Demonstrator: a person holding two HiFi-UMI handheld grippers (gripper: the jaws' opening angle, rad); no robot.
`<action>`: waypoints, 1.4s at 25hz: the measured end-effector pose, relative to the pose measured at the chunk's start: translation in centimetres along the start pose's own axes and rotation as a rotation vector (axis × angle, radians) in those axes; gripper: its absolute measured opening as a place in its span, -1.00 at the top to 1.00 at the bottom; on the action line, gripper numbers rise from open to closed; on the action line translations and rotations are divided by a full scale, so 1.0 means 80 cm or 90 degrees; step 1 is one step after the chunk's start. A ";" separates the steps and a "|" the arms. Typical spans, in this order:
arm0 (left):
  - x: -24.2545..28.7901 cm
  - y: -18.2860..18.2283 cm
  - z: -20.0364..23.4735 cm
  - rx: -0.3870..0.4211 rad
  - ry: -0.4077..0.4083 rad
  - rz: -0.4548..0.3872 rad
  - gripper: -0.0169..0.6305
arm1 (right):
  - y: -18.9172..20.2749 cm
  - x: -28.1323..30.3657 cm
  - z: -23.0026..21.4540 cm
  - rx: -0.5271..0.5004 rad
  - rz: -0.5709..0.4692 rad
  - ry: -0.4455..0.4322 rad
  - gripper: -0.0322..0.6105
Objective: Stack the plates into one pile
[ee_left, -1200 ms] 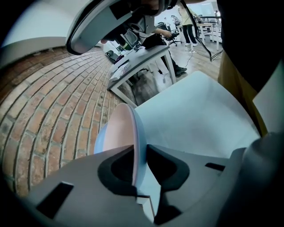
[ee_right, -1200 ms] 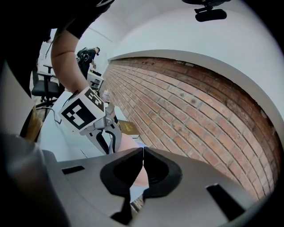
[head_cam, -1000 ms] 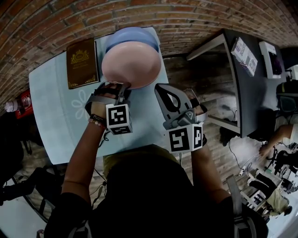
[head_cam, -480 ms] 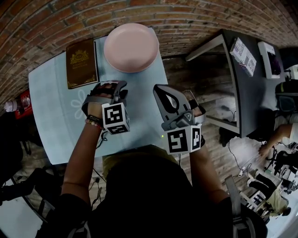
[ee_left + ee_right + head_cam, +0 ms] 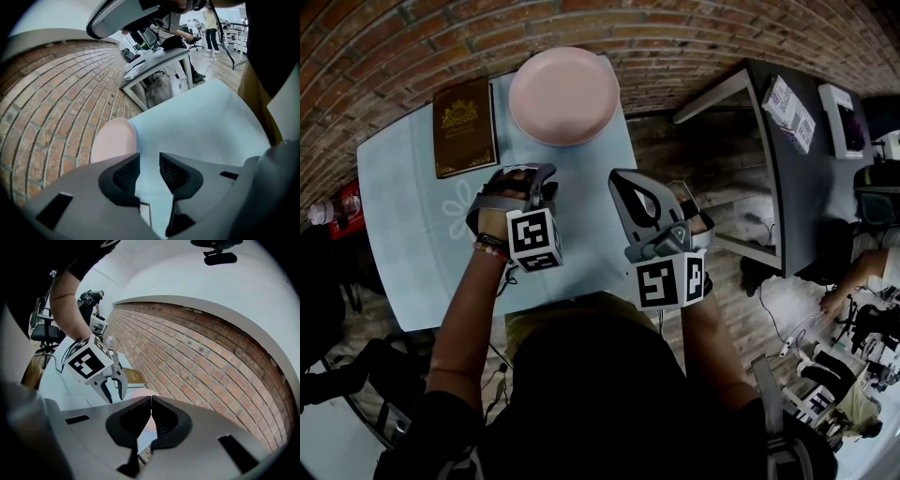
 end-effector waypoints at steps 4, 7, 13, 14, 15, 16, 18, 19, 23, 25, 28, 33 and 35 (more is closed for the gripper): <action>0.003 0.001 -0.004 -0.013 -0.001 0.008 0.51 | 0.001 -0.003 0.002 0.000 0.000 -0.001 0.79; 0.002 -0.002 -0.002 -0.029 -0.009 0.004 0.51 | 0.000 -0.005 0.003 -0.001 -0.002 -0.003 0.79; -0.001 -0.004 -0.005 -0.052 -0.006 0.006 0.51 | 0.002 -0.008 0.004 0.001 -0.005 -0.004 0.79; -0.001 -0.002 -0.004 -0.053 -0.009 0.008 0.51 | 0.003 -0.008 0.004 0.002 -0.005 -0.003 0.79; -0.002 0.000 -0.004 -0.050 -0.011 0.011 0.52 | 0.004 -0.009 0.004 0.003 -0.005 -0.003 0.79; -0.003 0.001 -0.003 -0.048 -0.013 0.014 0.51 | 0.005 -0.009 0.004 0.003 -0.005 -0.002 0.79; -0.007 0.001 0.000 -0.049 -0.019 0.016 0.51 | 0.004 -0.010 0.003 0.004 -0.007 -0.001 0.79; -0.011 -0.001 0.002 -0.053 -0.024 0.015 0.51 | 0.003 -0.011 0.001 0.006 -0.010 0.000 0.79; -0.036 -0.009 0.020 -0.085 -0.050 0.003 0.51 | -0.004 -0.014 -0.007 0.023 -0.020 0.008 0.79; -0.054 -0.010 0.033 -0.098 -0.071 -0.008 0.51 | -0.013 -0.013 -0.009 0.023 -0.027 0.012 0.79; -0.086 -0.011 0.053 -0.120 -0.105 -0.033 0.51 | -0.030 -0.011 -0.011 0.016 -0.039 0.018 0.79; -0.147 -0.011 0.089 -0.184 -0.154 -0.095 0.51 | -0.063 -0.016 -0.017 0.040 -0.063 0.035 0.79; -0.171 -0.013 0.102 -0.193 -0.172 -0.121 0.51 | -0.075 -0.016 -0.020 0.047 -0.066 0.037 0.79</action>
Point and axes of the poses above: the fingertips, and each gripper's own axes: x forward along the fingers, z to its left, y out of its underside, the point moved 2 cm from there along -x, backward along the fingers, and after that the axes turned 3 degrees about -x, right-handed, at the moved point
